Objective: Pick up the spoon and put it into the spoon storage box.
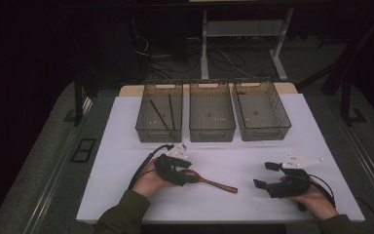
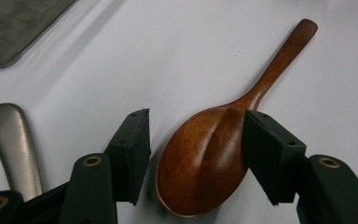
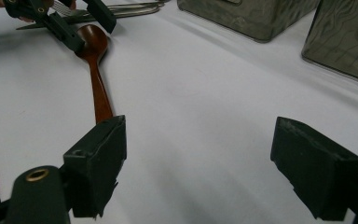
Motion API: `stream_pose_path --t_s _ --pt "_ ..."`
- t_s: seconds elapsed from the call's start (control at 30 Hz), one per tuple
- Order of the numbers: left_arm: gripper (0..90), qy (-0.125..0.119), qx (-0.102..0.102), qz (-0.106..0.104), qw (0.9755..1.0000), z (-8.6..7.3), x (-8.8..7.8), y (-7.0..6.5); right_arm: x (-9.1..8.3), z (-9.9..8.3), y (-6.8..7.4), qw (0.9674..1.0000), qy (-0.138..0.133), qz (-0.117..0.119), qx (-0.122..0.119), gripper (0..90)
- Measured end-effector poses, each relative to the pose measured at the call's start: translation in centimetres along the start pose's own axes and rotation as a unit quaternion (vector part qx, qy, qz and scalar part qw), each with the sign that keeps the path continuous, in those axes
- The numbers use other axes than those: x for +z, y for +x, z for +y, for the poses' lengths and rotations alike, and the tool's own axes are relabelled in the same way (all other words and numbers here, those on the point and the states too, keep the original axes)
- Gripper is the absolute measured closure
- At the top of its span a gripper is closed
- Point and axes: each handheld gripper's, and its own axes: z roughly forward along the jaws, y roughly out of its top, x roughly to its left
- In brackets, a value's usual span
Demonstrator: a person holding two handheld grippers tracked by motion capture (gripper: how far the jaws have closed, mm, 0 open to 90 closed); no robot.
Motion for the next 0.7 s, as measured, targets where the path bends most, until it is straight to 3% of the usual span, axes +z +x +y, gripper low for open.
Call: stream_pose_path --t_s 0.33,0.7 --pt "41.1 0.015 0.011 0.001 0.9998 -0.1 0.2 -0.4 0.0 0.0 0.0 1.0000 0.002 -0.004 -0.002 17.7" --pt "48.5 0.037 0.051 -0.004 0.9980 -0.2 0.0 -1.2 0.0 -0.1 0.0 0.9999 0.004 -0.008 -0.004 17.7"
